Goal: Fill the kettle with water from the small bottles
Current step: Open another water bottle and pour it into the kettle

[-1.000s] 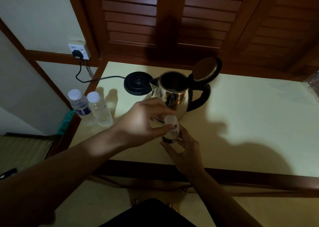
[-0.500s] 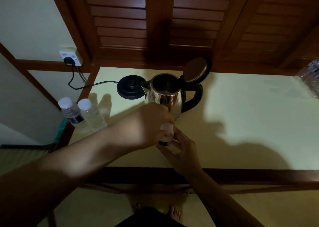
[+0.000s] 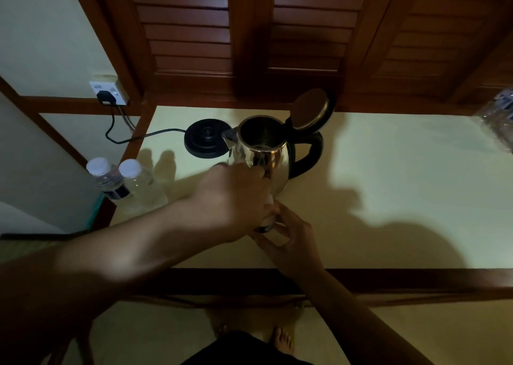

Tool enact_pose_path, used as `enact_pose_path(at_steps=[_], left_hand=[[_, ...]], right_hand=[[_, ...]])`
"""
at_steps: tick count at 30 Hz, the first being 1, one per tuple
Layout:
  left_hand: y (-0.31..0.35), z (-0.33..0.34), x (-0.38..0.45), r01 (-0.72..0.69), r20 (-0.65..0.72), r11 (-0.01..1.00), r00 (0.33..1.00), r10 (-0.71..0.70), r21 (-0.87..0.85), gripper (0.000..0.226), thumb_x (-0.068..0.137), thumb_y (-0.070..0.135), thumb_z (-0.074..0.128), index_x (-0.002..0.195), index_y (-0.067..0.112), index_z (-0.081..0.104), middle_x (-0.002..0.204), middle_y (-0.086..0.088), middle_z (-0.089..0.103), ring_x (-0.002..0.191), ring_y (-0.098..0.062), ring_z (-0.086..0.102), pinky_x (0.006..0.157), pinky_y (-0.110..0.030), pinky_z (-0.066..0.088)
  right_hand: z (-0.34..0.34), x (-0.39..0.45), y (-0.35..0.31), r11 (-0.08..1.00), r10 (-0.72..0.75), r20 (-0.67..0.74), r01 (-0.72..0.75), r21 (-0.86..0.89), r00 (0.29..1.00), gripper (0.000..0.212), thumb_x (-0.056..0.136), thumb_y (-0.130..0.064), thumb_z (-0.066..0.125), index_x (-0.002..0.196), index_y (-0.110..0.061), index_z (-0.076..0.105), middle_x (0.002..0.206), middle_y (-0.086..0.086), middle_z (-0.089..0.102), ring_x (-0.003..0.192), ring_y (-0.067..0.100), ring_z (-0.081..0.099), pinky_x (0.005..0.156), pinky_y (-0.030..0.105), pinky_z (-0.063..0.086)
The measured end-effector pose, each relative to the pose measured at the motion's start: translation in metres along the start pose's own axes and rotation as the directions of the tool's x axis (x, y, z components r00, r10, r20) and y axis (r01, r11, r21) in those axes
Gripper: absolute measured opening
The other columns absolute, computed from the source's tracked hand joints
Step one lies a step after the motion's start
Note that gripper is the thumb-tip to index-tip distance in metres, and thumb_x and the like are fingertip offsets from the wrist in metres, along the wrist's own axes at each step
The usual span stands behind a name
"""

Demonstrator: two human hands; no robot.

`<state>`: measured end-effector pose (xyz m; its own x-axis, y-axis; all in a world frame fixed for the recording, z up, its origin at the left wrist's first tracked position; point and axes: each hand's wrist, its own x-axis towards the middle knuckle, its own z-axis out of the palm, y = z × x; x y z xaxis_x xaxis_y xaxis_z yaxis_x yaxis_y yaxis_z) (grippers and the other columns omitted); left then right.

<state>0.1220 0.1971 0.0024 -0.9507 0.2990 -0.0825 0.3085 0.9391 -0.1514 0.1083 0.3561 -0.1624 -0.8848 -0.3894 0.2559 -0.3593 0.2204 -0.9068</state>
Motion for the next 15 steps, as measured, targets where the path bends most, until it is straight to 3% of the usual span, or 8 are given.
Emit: enact_pose_path(at_steps=[2,6,8,11,15], left_hand=[[-0.006,-0.007,0.002,-0.072,0.013,0.997,0.997,0.073,-0.020,0.036,0.103,0.048,0.042,0.117,0.023,0.063,0.117,0.004,0.061,0.105,-0.019,0.063,0.079,-0.034,0.052],[-0.023,-0.013,0.008,-0.180,0.156,0.964,0.965,0.212,-0.196,0.036,0.092,0.043,0.048,0.097,0.017,0.072,0.100,-0.001,0.063,0.094,-0.022,0.065,0.079,-0.043,0.056],[-0.029,-0.014,0.012,-0.279,0.206,0.941,0.926,0.317,-0.193,0.036,0.095,0.038,0.047,0.106,0.014,0.072,0.103,0.000,0.061,0.099,-0.020,0.062,0.084,-0.042,0.052],[-0.038,-0.014,0.019,-0.357,0.140,0.898,0.906,0.400,-0.256,0.025,0.097,0.030,0.061,0.117,0.020,0.071,0.104,0.010,0.054,0.102,-0.010,0.054,0.087,-0.028,0.045],[-0.037,-0.006,0.022,-0.306,0.076,0.883,0.932,0.354,-0.356,0.025,0.095,0.030,0.066,0.119,0.025,0.067,0.111,0.013,0.055,0.103,-0.007,0.055,0.084,-0.022,0.044]], right_hand=[[-0.001,0.002,0.000,1.000,-0.015,0.007,0.015,0.004,1.000,0.055,0.088,-0.023,0.088,0.138,-0.026,0.064,0.125,-0.009,0.075,0.116,0.006,0.072,0.096,0.033,0.062],[-0.002,0.005,0.002,1.000,-0.029,0.020,0.029,-0.004,0.999,0.054,0.088,-0.030,0.087,0.137,-0.020,0.067,0.125,-0.009,0.075,0.115,0.006,0.073,0.094,0.035,0.063],[-0.003,0.007,0.004,1.000,-0.015,0.022,0.016,-0.009,1.000,0.055,0.087,-0.033,0.088,0.136,-0.018,0.068,0.123,-0.009,0.076,0.113,0.005,0.074,0.092,0.037,0.064],[-0.005,0.007,0.005,0.999,0.019,0.032,-0.020,0.025,0.999,0.054,0.086,-0.025,0.090,0.135,-0.014,0.069,0.124,-0.009,0.077,0.114,0.005,0.074,0.095,0.032,0.063],[-0.009,0.004,0.004,0.995,0.067,0.052,-0.070,0.070,0.996,0.054,0.087,-0.018,0.089,0.136,-0.017,0.068,0.126,-0.015,0.076,0.118,0.002,0.072,0.101,0.025,0.059]])
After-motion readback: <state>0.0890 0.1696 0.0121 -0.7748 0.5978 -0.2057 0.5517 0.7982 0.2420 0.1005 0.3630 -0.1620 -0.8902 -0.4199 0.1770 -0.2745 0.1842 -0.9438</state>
